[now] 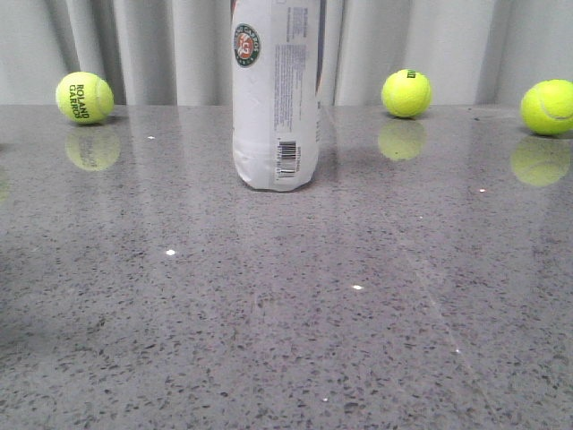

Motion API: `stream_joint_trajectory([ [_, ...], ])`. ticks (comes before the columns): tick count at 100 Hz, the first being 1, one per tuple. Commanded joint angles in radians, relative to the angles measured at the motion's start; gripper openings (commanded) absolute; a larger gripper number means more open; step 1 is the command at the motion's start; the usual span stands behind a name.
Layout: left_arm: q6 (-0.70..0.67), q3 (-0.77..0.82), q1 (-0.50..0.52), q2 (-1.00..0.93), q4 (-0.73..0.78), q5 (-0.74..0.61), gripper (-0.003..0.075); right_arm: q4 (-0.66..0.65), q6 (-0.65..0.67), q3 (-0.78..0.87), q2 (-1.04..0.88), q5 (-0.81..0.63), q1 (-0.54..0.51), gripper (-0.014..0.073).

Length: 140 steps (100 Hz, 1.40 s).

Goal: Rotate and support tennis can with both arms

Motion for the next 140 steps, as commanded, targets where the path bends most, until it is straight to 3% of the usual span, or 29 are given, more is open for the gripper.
stream_joint_trajectory([
  [1,-0.001,0.006,-0.001,-0.014,0.045,-0.178,-0.0020,-0.018,0.000,-0.022,0.013,-0.077,-0.005,-0.0067],
  [17,-0.003,0.042,0.059,-0.040,0.100,-0.225,-0.0020,-0.018,0.000,-0.022,0.013,-0.077,-0.005,-0.0067],
  [41,-0.122,0.128,0.200,-0.147,0.213,-0.219,-0.0020,-0.018,0.000,-0.022,0.013,-0.077,-0.005,-0.0067],
  [60,-0.221,0.200,0.309,-0.266,0.308,-0.127,-0.0020,-0.018,0.000,-0.022,0.013,-0.077,-0.005,-0.0067],
  [82,-0.223,0.279,0.410,-0.413,0.330,-0.073,-0.0020,-0.018,0.000,-0.022,0.013,-0.077,-0.005,-0.0067],
  [133,-0.228,0.470,0.518,-0.682,0.325,-0.014,-0.0020,-0.018,0.000,-0.022,0.013,-0.077,-0.005,-0.0067],
  [140,-0.234,0.468,0.529,-0.729,0.325,0.056,-0.0020,-0.018,0.000,-0.022,0.013,-0.077,-0.005,-0.0067],
])
